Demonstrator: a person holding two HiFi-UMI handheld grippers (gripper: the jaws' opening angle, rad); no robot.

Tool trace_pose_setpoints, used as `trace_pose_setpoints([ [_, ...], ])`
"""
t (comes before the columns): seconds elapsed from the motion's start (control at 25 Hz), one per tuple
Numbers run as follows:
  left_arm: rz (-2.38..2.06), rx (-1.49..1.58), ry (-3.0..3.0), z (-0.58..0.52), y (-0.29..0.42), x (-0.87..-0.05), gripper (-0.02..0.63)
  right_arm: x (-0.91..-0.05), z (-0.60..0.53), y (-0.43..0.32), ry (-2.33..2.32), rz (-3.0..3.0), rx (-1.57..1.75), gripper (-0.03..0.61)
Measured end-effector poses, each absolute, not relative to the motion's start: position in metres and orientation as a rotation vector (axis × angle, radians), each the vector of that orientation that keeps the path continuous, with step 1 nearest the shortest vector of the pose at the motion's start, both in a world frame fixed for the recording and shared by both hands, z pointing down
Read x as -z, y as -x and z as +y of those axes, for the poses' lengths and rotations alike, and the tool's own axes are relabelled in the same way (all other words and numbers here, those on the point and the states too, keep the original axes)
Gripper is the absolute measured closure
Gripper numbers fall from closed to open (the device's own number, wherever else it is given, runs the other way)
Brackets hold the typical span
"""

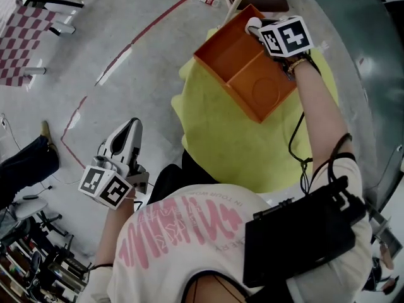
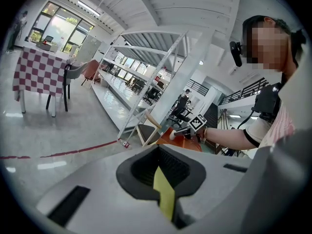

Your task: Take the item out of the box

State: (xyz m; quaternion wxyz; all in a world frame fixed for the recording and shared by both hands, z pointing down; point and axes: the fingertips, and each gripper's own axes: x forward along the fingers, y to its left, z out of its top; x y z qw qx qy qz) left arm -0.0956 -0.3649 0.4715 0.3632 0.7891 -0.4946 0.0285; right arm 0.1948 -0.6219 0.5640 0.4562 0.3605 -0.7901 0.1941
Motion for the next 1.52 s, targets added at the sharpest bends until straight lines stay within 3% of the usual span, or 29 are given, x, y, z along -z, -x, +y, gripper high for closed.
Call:
trace_pose_setpoints([
  [1.52,-1.371,-0.075,-2.009,-0.340,0.130,-0.463,0.606,-0.560,-0.610,-0.195,-0.917,-1.908,-0.451,0.446],
])
